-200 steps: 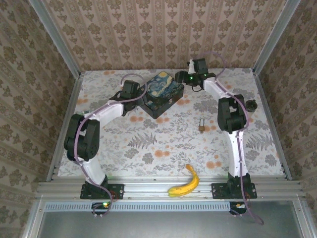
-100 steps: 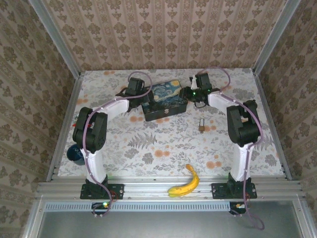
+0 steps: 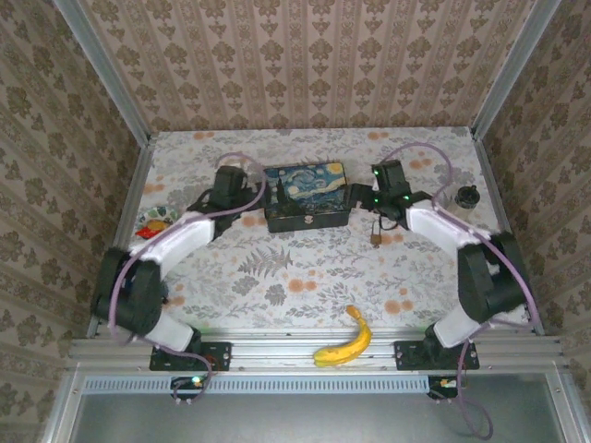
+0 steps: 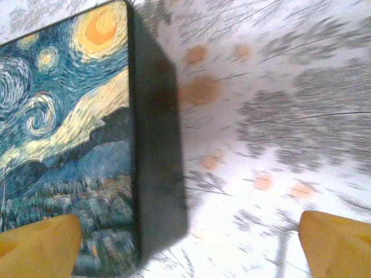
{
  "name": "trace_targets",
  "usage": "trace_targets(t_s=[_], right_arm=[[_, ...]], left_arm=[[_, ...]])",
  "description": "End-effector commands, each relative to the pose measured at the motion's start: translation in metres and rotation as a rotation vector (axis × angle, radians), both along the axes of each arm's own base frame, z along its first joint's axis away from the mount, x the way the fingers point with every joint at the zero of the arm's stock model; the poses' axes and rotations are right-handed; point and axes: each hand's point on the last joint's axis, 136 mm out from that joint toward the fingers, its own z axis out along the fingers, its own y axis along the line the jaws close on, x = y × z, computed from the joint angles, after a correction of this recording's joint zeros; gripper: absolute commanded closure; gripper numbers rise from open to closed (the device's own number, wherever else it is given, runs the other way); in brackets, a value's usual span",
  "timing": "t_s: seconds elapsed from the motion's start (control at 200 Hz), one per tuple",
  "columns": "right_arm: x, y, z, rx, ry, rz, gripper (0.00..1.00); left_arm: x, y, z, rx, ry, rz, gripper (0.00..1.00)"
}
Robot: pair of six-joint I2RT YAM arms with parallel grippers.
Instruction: Unlock the padlock with the key
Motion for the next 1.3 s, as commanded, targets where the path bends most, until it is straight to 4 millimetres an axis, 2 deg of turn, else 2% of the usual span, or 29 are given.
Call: trace_targets(t_s=[0.0,0.08,0.185,0.315,0.355,0.43,0.525,0.63,0.735,0.92,1.015,1.095,1.165,1.295], right_arm=[[-0.016,-0.057,0.03,-0.17,-0.132,-0.128,0.0],[-0.027,-0.089,0.041,-0.24,-0.212,-0.209,0.0],[-0.038,-0.119,0.049,-0.297,-0.334,-0.268,0.0],[-0.044,-0.135,0.053,-0.387,-0.556,-0.256,0.0],[-0.044,-0.144,0.046,-0.386,-0.569,-0.273,0.0],[-0.038,-0.166,0.027,-0.284,-0.51,-0.343,0.0],[-0.027,-0.173,0.003,-0.215,-0.445,-0.338,0.0],[-0.019,-0.165,-0.016,-0.19,-0.422,-0.274,0.0],[-0.021,-0.159,-0.012,-0.186,-0.452,-0.241,0.0],[-0.028,-0.148,-0.01,-0.197,-0.511,-0.193,0.0],[-0.024,-0.134,-0.014,-0.232,-0.519,-0.137,0.0],[-0.02,-0.123,-0.02,-0.262,-0.521,-0.094,0.0],[-0.017,-0.118,-0.026,-0.276,-0.515,-0.075,0.0],[-0.015,-0.123,-0.029,-0.292,-0.489,-0.103,0.0]], left_arm=[[-0.014,0.067,0.034,0.256,-0.211,0.137,0.0],[-0.031,0.095,0.044,0.319,-0.347,0.176,0.0],[-0.046,0.127,0.033,0.323,-0.406,0.219,0.0],[-0.044,0.136,0.014,0.344,-0.458,0.172,0.0],[-0.041,0.135,0.006,0.366,-0.47,0.151,0.0],[-0.036,0.13,0.011,0.397,-0.518,0.112,0.0],[-0.026,0.128,0.016,0.399,-0.57,0.085,0.0],[-0.02,0.131,0.012,0.424,-0.54,0.089,0.0],[-0.021,0.15,0.004,0.382,-0.476,0.142,0.0],[-0.031,0.167,0.003,0.254,-0.51,0.152,0.0],[-0.035,0.162,-0.003,0.242,-0.507,0.113,0.0],[-0.039,0.158,-0.025,0.258,-0.469,0.097,0.0],[-0.04,0.156,-0.028,0.255,-0.527,0.094,0.0],[-0.019,0.14,-0.052,0.27,-0.481,-0.012,0.0]])
